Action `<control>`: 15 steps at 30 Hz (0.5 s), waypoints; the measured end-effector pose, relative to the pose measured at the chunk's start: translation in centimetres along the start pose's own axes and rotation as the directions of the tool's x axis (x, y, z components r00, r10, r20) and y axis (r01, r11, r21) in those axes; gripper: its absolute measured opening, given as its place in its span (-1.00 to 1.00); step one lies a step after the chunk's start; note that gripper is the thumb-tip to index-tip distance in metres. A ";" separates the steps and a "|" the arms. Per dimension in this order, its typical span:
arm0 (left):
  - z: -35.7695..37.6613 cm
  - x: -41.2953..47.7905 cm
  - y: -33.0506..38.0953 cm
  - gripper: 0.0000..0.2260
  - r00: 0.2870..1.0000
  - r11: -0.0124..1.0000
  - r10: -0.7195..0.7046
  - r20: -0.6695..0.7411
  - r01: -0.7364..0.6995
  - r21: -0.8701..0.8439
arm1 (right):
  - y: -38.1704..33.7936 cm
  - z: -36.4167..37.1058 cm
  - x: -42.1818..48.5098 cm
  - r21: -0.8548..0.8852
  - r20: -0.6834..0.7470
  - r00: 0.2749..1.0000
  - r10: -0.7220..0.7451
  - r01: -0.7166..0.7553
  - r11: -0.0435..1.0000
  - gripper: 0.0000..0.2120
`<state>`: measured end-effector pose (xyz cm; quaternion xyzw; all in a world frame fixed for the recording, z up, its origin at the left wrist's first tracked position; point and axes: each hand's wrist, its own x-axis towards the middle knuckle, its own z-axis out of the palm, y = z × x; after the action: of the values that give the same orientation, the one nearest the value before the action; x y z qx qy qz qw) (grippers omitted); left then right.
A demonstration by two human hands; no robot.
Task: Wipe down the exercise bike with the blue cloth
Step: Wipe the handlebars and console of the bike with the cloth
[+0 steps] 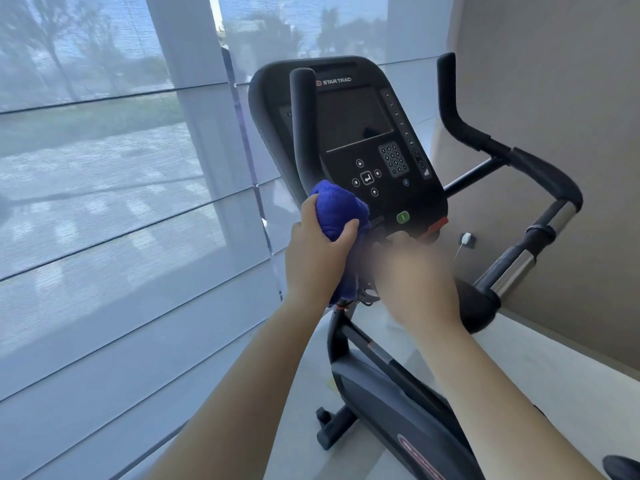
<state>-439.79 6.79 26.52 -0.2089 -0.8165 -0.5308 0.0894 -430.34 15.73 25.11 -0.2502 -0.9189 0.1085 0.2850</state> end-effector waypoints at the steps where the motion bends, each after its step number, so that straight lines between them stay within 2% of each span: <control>1: -0.2 -0.3 -0.1 -0.54 1.000 1.000 -0.001 0.005 0.001 -0.013 | 0.0 0.0 0.0 0.002 -0.005 1.000 0.012 -0.012 1.000 -0.68; 10: -1.6 -1.3 -1.9 -0.65 0.989 0.984 0.036 0.146 -0.009 -0.179 | -0.5 -0.5 -0.3 0.051 0.031 0.998 0.061 -0.062 0.997 -0.71; 15: -2.5 0.6 -2.5 -0.68 0.997 0.960 0.046 0.055 -0.028 -0.279 | -0.7 -0.7 -0.3 0.053 0.030 0.996 0.082 -0.083 0.995 -0.72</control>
<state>-441.59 3.85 25.72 -0.2507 -0.7320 -0.6320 0.0439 -429.95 15.02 25.74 -0.2787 -0.9084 0.1484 0.2742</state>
